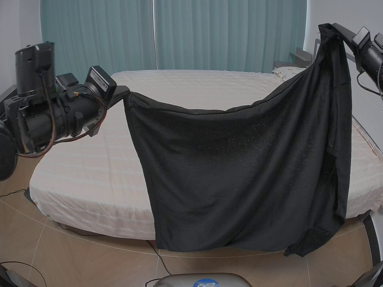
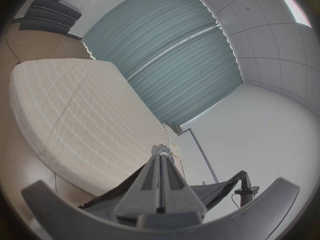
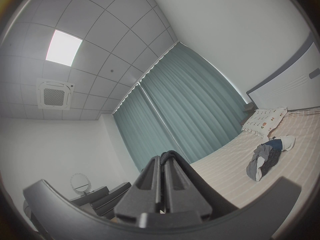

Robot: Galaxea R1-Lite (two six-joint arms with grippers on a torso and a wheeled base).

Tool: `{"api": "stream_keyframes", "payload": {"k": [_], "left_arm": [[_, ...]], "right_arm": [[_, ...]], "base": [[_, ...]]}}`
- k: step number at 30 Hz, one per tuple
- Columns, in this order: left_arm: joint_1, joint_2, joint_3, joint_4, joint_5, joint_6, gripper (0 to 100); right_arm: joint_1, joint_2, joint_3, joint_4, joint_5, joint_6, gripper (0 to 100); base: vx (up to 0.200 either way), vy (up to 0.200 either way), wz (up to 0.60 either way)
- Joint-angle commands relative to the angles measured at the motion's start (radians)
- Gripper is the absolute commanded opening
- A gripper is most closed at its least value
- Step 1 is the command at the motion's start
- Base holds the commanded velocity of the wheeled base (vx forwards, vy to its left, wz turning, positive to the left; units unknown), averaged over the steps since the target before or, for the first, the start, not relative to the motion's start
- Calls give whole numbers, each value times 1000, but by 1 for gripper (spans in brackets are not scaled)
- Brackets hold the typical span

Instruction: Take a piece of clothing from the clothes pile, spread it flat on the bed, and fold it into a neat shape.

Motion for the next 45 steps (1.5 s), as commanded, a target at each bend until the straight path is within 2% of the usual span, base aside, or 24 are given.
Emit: {"api": "stream_keyframes", "payload": {"k": [1,6,12,16,21,31,39,45], "left_arm": [[46,158,-27,-36,-27,-9,0],[68,224,-72,-36,-27,-13,0],[77,299,-144,-36,-27,-69,0],[77,379,-204,-34,-27,-81,0],[86,448,-224,-65,-17,-122,0],[112,575,-265,-77,-14,-173,0],[115,634,-267,-85,-15,-202,0],[127,710,-276,-91,-14,-204,0]], "right_arm": [[-26,191,-25,-70,0,-1,0],[-26,234,-25,-71,-2,0,0],[-38,280,-28,-76,0,0,0],[-47,351,-39,-134,-6,-1,0],[-47,415,-39,-222,-11,0,0],[-41,562,-106,-226,-17,-3,0],[-33,727,-143,-233,-46,-12,0],[-33,866,-175,-295,-126,-17,0]], "base": [[200,0,0],[200,0,0],[200,0,0],[200,0,0],[200,0,0],[200,0,0],[0,0,0],[0,0,0]]}}
